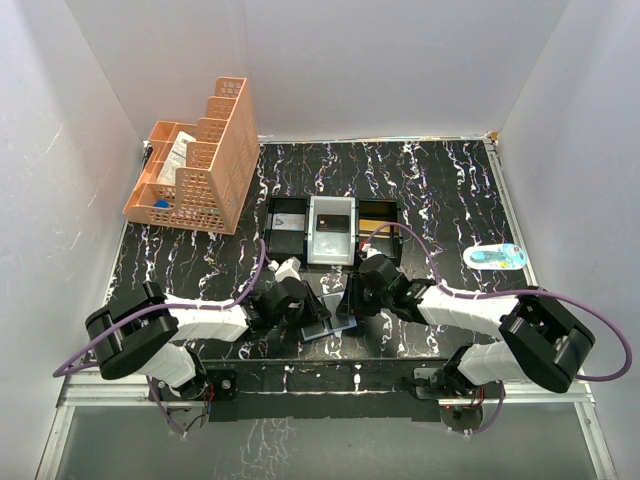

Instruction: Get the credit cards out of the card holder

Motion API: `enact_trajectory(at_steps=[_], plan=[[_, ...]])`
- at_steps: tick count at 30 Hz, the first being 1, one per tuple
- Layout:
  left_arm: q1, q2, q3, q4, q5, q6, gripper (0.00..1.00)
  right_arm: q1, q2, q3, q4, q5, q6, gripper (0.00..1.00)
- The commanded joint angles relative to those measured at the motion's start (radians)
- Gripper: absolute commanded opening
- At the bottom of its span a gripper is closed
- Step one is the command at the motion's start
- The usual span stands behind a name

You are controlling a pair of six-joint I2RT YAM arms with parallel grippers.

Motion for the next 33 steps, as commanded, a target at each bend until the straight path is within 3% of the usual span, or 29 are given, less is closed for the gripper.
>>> enact_trajectory(at_steps=[1,13,28,33], plan=[[-0.002,-0.035,-0.002,0.072,0.035,0.008,0.14,0.003,0.011,-0.014,0.016,-0.006,0.003,0.28],[-0.007,-0.083,-0.038,0.087,-0.003,-0.027,0.0,0.003,0.012,-0.011,0.006,-0.003,0.002,0.28],[-0.007,-0.202,-0.073,-0.063,-0.038,-0.017,0.0,0.002,0.007,0.0,-0.008,-0.002,-0.006,0.28],[-0.007,-0.208,-0.08,-0.055,-0.033,-0.012,0.0,0.001,0.006,0.056,-0.025,-0.08,-0.041,0.29]])
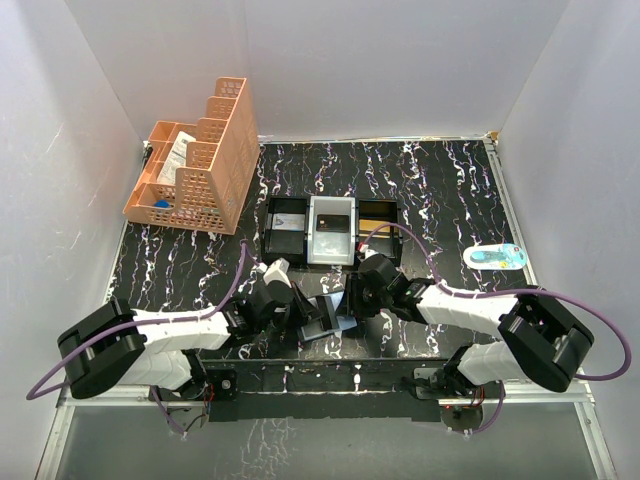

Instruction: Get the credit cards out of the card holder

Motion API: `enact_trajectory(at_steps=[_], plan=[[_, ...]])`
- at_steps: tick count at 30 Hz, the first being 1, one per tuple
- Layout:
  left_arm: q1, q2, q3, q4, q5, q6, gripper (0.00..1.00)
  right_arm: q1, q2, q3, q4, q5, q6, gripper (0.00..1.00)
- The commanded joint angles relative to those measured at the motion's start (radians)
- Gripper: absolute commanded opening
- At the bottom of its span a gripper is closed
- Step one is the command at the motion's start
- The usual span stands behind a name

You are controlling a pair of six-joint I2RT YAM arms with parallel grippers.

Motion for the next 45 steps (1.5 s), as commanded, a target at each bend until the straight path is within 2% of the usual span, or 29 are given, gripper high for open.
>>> enact_trajectory(at_steps=[1,8,12,20,26,29,41,45], plan=[[-0.006,-0.02,-0.007,-0.006,-0.016,0.016,0.0,0.0,-0.009,0.072,-0.04,-0.064,-0.043,0.29],[-0.006,0.01,-0.005,0.025,-0.004,0.017,0.0,0.001,-0.093,0.163,-0.068,-0.094,-0.082,0.35],[-0.006,0.025,-0.001,0.039,-0.001,0.014,0.0,0.001,-0.048,0.177,-0.081,-0.071,-0.051,0.34],[-0.006,0.038,-0.003,0.049,0.006,0.007,0.0,0.001,0.085,0.094,-0.033,-0.019,-0.019,0.34],[-0.006,0.085,-0.002,0.132,0.028,0.005,0.11,0.001,0.125,0.065,-0.024,-0.01,-0.03,0.33],[-0.006,0.115,0.011,0.161,0.043,-0.001,0.13,0.001,0.126,0.057,-0.012,-0.019,-0.033,0.33],[-0.006,0.178,0.012,0.196,0.056,-0.023,0.09,0.001,0.121,0.052,-0.016,-0.008,-0.032,0.33],[-0.006,0.167,0.01,0.18,0.052,-0.02,0.03,0.001,0.12,0.052,-0.019,-0.003,-0.035,0.33]])
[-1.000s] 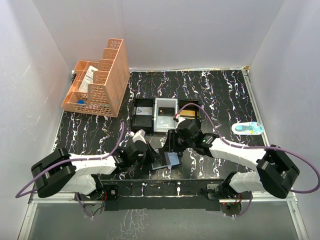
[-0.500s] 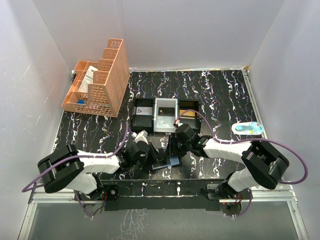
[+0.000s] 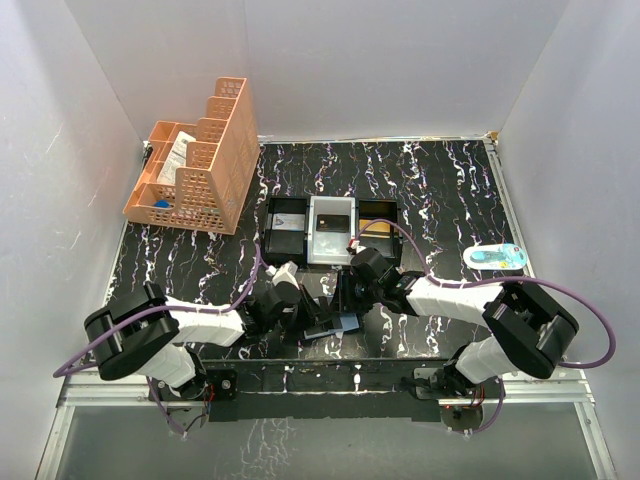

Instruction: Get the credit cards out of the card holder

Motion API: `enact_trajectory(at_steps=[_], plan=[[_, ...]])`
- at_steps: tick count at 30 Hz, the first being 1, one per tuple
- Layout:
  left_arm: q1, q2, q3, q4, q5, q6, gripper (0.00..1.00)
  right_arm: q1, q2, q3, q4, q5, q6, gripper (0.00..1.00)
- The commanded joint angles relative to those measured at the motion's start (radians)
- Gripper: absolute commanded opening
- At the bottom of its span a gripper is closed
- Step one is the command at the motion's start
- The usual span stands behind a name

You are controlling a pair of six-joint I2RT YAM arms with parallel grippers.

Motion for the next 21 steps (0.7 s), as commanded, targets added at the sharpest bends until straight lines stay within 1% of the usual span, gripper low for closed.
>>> enact_trajectory(at_steps=[1,10,15,17,19,20,21], plan=[[-0.006,-0.014,0.012,0.002,-0.002,0.005,0.0,0.004,0.02,-0.029,-0.011,0.046,-0.018,0.33],[-0.006,-0.092,0.024,-0.116,-0.04,0.032,0.0,0.002,-0.021,-0.017,-0.022,0.04,-0.032,0.33],[-0.006,-0.141,0.001,-0.151,-0.052,0.04,0.0,-0.003,-0.056,-0.005,-0.02,-0.002,-0.04,0.37],[-0.006,-0.17,-0.013,-0.156,-0.052,0.048,0.0,-0.004,-0.093,-0.004,-0.012,-0.016,-0.04,0.4],[-0.006,-0.202,-0.022,-0.163,-0.053,0.062,0.0,-0.004,-0.151,-0.011,0.005,-0.019,-0.04,0.45],[-0.006,-0.221,-0.023,-0.171,-0.053,0.074,0.0,-0.004,-0.181,-0.014,0.01,-0.017,-0.037,0.48],[-0.006,-0.25,-0.022,-0.186,-0.054,0.092,0.0,-0.004,-0.218,-0.016,0.016,-0.015,-0.037,0.53]])
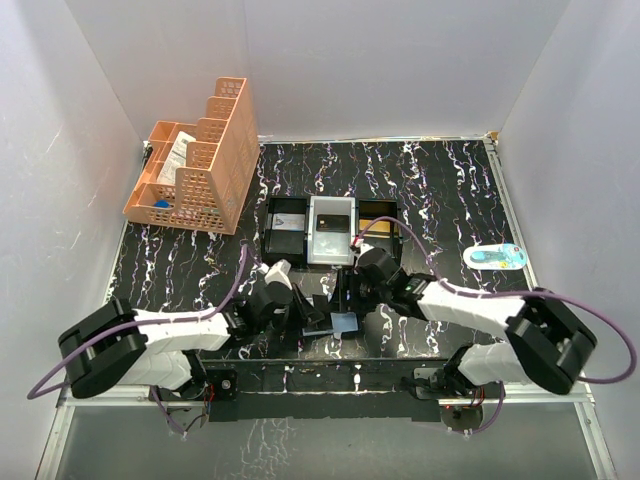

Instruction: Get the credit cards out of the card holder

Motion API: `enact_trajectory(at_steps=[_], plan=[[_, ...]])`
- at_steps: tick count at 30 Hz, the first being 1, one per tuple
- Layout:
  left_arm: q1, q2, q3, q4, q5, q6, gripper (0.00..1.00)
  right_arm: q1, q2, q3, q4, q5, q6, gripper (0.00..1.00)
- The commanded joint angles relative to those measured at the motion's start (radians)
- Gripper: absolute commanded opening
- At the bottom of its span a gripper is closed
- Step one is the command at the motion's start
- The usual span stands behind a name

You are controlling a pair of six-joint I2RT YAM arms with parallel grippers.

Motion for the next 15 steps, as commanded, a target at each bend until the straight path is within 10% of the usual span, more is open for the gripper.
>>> enact_trajectory(at_steps=[1,15], plan=[[-0.005,-0.116,-0.009,-0.064,-0.029,0.071,0.0,-0.004,-0.155,-0.003,0.052,-0.008,-0.015,0.57],[0.087,-0.334,0.02,-0.173,0.146,0.286,0.0,-0.007,-0.363,-0.03,0.036,0.12,0.038,0.93]])
